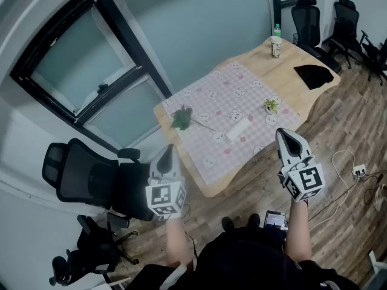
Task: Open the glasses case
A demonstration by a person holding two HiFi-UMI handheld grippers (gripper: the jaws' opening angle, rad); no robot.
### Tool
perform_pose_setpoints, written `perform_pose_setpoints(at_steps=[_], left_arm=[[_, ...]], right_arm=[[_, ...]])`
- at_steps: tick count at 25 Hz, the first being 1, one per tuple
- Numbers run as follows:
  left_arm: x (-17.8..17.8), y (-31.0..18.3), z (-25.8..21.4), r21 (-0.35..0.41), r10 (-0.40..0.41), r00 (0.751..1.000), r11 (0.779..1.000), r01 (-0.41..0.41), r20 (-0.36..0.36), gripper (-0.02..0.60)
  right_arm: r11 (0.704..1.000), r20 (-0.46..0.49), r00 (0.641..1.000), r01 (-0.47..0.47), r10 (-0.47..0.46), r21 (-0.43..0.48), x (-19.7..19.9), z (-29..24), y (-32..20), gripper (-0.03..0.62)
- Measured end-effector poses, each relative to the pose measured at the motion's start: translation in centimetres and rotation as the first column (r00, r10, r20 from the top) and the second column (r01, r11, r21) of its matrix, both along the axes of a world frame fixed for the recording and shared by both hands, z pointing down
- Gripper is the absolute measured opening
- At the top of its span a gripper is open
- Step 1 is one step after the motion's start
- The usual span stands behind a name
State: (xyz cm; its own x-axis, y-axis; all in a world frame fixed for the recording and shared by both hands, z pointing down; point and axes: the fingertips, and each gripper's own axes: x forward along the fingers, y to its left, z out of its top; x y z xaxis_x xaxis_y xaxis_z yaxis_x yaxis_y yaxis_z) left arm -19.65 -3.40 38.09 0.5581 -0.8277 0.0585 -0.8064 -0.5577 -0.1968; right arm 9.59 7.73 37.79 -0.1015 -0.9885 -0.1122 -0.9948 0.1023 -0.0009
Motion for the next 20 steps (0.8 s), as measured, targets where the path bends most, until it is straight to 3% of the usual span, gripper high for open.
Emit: perform_pose_setpoints(at_steps=[7, 12, 20], left_arm=[[1.5, 0.4, 0.1, -0.002, -0.011, 1.000, 1.000, 0.011, 0.011, -0.002], [3.2, 1.1, 0.1, -0.007, -0.017, 0.999, 1.000, 0.017, 0.034, -0.002], [5.6, 0.4, 1.6, -0.031, -0.026, 0.996, 0.999, 0.029, 0.090, -0.002]], right_arm=[[1.000, -0.004, 1.000, 0.022, -0.022, -0.011, 1.3, 0.6, 0.0, 0.015], [0.996, 0.051, 0.995, 0.085, -0.086, 0.031, 1.6, 0.1, 1.0, 0.017], [0.999, 0.092, 0.995, 0.036, -0.034, -0.027, 4.9, 3.6, 1.5, 0.015]])
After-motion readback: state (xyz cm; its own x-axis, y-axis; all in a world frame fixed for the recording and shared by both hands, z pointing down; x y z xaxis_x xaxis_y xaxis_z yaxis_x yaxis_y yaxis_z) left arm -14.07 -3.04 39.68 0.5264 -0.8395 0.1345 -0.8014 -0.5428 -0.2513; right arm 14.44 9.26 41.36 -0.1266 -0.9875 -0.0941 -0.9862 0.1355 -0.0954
